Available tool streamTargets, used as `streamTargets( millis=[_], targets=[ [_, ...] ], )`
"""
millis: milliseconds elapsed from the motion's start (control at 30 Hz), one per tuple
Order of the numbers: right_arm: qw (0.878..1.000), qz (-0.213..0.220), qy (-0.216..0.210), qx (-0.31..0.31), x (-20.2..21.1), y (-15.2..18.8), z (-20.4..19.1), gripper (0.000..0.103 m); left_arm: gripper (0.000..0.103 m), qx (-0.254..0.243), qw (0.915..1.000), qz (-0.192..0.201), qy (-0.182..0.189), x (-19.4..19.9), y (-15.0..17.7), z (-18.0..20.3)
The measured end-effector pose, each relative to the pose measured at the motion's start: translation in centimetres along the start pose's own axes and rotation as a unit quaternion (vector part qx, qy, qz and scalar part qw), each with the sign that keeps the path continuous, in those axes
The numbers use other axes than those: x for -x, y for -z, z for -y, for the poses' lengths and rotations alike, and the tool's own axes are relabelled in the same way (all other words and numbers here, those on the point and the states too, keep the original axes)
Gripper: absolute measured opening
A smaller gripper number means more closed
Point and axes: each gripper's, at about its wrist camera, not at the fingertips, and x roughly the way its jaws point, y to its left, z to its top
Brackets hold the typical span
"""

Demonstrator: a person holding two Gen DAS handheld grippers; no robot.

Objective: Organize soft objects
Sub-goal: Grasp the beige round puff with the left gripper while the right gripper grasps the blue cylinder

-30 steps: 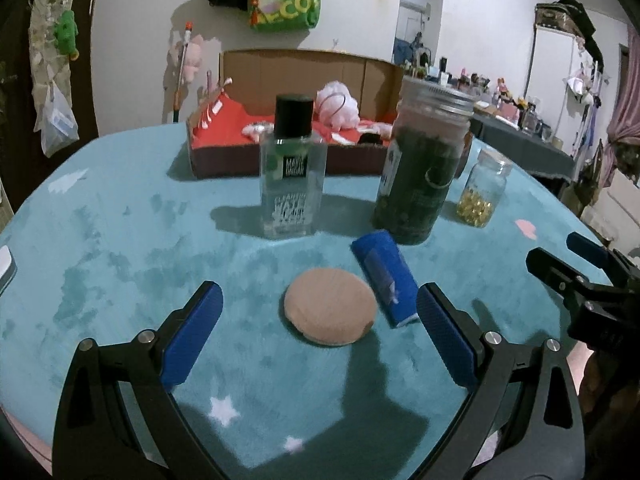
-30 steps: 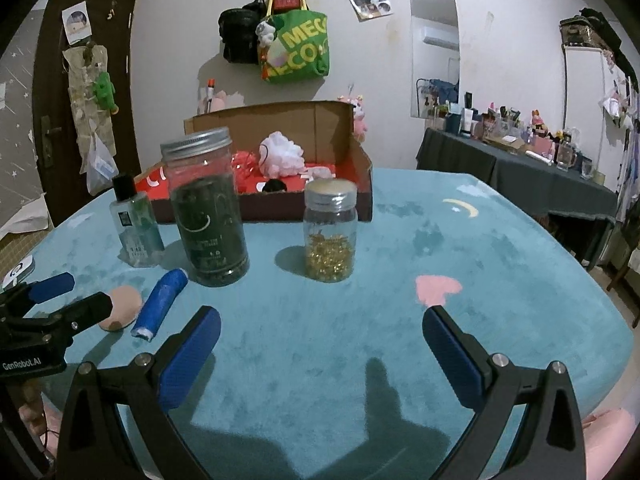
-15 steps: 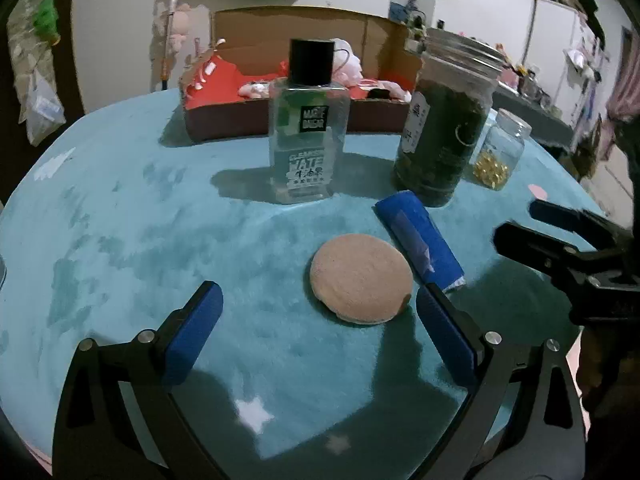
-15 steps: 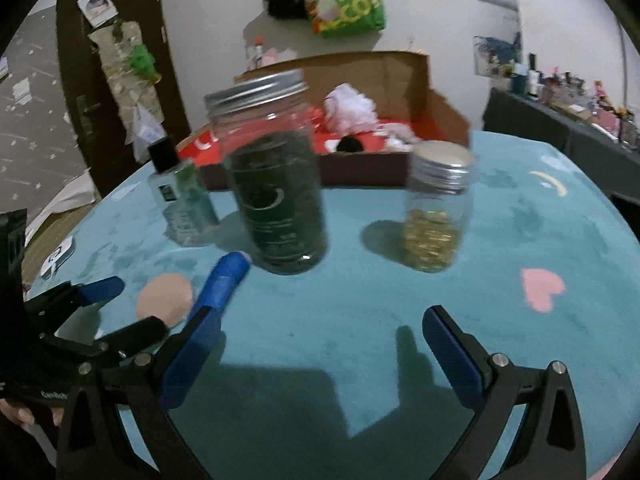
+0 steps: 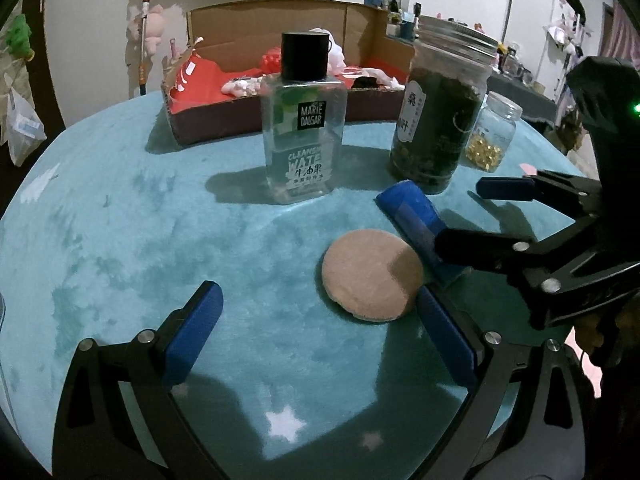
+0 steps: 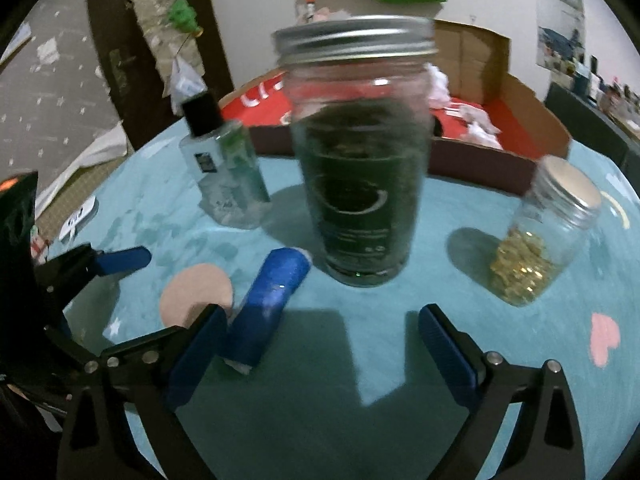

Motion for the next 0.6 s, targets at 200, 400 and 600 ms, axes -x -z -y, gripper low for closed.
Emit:
streamTargets(
  millis=[200, 400, 600],
  targets=[
    [0.999, -0.017, 0.014, 0.033, -1.0, -0.1, -1.1, 0.094, 0.099, -0.007, 1.0000, -0.003, 0.001, -0.1, -0.1, 0.0],
    [0.999, -0.016, 0.044, 0.021, -0.2, 0.1, 0.5, 0.094, 0.099, -0.010, 0.9999, -0.003, 0.005, -0.2, -0.3, 0.1],
    [0.999, -0.007, 0.026, 0.019, 0.8, 0.1, 1.7, 0.086, 0.099, -0.018, 0.9996, 0.003, 0.019, -0.4, -0.8, 0.7]
  ],
)
